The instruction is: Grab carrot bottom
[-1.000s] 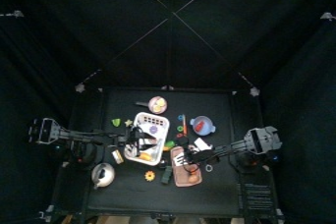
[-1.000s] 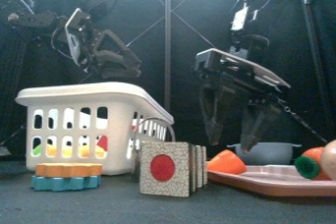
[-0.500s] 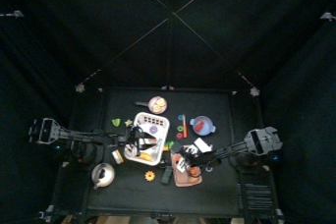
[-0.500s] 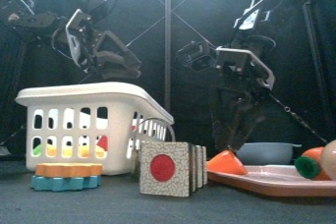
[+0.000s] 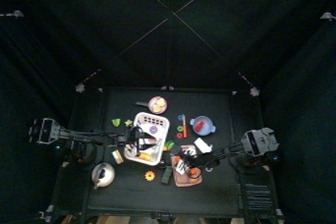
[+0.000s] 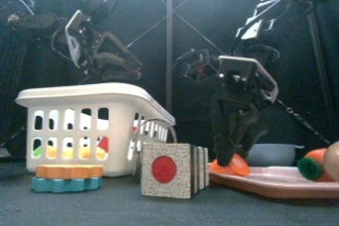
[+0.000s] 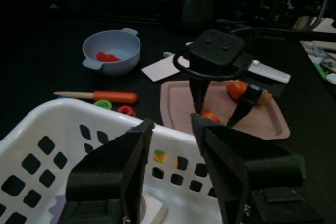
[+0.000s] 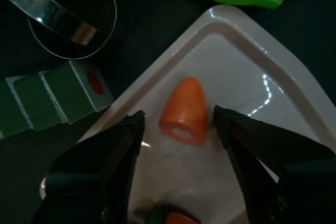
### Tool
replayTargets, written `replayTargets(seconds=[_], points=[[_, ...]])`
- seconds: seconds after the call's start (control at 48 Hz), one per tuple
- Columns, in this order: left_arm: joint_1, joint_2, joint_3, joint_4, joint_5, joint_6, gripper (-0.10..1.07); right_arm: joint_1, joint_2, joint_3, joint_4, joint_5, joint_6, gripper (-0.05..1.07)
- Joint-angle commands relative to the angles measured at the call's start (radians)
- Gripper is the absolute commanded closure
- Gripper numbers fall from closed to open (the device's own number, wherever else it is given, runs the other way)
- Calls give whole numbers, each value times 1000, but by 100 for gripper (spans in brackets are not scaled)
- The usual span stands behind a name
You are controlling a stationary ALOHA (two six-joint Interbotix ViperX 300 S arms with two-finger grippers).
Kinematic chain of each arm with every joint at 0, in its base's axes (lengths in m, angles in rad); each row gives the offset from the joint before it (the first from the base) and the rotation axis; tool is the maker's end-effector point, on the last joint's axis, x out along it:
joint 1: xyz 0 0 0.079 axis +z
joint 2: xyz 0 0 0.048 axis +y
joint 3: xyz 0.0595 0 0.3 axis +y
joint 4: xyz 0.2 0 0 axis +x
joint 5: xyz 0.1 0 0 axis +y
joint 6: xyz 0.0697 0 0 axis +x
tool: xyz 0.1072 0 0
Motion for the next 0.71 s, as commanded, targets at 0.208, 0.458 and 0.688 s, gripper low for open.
replayTargets(seconds=[0.208, 0.458, 0.688], points=[[5, -3, -12, 2, -5, 0, 20, -3, -6, -9, 14, -3, 0, 26], [6, -5, -11, 2, -5, 0, 20, -14, -2, -11, 21, -3, -2, 28], [5, -9, -8, 2, -5, 0, 20, -14, -60, -11, 20, -2, -2, 28]])
